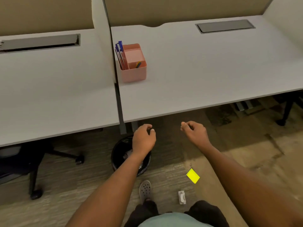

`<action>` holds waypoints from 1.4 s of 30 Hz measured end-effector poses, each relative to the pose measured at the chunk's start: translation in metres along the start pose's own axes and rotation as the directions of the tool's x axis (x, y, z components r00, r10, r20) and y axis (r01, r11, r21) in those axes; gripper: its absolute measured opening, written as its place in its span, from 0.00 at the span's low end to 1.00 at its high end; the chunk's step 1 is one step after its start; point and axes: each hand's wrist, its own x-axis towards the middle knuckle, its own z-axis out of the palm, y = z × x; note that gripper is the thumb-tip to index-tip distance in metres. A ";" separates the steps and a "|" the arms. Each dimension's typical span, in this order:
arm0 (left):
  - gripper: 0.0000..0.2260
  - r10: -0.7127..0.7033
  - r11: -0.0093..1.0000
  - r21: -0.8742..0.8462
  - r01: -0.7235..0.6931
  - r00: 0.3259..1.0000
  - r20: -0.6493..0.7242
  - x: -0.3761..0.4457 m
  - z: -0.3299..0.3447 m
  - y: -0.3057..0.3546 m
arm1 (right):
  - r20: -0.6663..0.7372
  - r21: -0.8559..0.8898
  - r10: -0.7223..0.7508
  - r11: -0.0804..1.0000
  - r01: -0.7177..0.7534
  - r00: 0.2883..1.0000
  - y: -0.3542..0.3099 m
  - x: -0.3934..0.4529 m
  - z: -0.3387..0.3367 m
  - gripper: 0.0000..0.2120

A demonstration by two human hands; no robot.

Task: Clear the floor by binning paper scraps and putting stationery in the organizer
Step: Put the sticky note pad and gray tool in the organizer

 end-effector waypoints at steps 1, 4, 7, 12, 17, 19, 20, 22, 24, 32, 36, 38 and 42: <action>0.14 -0.007 1.000 -0.001 0.007 1.000 0.005 -0.003 0.006 0.000 | 0.003 -0.014 0.003 1.000 -0.003 1.000 0.008 -0.002 -0.003 0.17; 0.14 -0.027 1.000 -0.006 0.027 1.000 0.011 -0.012 0.027 0.004 | 0.015 -0.036 0.023 0.999 -0.023 1.000 0.036 -0.005 -0.012 0.17; 0.14 -0.052 0.999 0.007 0.052 0.999 0.006 -0.024 0.056 0.010 | 0.018 -0.055 0.021 0.998 -0.020 1.000 0.069 -0.004 -0.025 0.17; 0.12 -0.132 0.988 0.081 0.133 0.991 -0.018 -0.051 0.125 0.013 | 0.088 -0.071 0.002 0.997 0.004 0.996 0.133 0.005 -0.042 0.17; 0.11 -0.249 0.967 0.029 0.254 0.962 -0.112 -0.090 0.213 0.005 | 0.233 -0.093 -0.039 0.994 0.062 0.972 0.210 0.019 -0.057 0.19; 0.10 -0.343 0.939 -0.032 0.342 0.929 -0.139 -0.110 0.247 0.002 | 0.297 -0.102 -0.052 0.991 0.086 0.953 0.239 0.020 -0.063 0.20; 0.10 -0.393 0.919 -0.058 0.389 0.909 -0.141 -0.119 0.263 0.001 | 0.323 -0.107 -0.047 0.990 0.086 0.945 0.253 0.019 -0.065 0.19; 0.10 -0.458 0.889 -0.080 0.451 0.877 -0.144 -0.135 0.291 -0.004 | 0.365 -0.121 -0.021 0.990 0.070 0.931 0.279 0.016 -0.067 0.18; 0.09 -0.464 0.886 -0.084 0.457 0.875 -0.137 -0.146 0.316 -0.012 | 0.396 -0.128 0.014 0.991 0.040 0.918 0.305 0.014 -0.061 0.17; 0.10 -0.559 0.829 0.018 0.559 0.829 0.012 -0.140 0.425 -0.127 | 0.455 -0.237 0.197 0.967 -0.096 0.868 0.451 0.017 0.035 0.08; 0.12 -0.625 0.780 0.073 0.621 0.776 0.078 -0.121 0.489 -0.211 | 0.469 -0.325 0.322 0.929 -0.179 0.822 0.530 0.023 0.100 0.07; 0.13 -0.650 0.760 0.087 0.644 0.754 0.099 -0.113 0.521 -0.255 | 0.476 -0.370 0.387 0.903 -0.219 0.790 0.571 0.031 0.134 0.06; 0.14 -0.685 0.728 0.146 0.670 0.719 0.117 -0.098 0.581 -0.335 | 0.463 -0.407 0.459 0.870 -0.279 0.758 0.646 0.048 0.198 0.13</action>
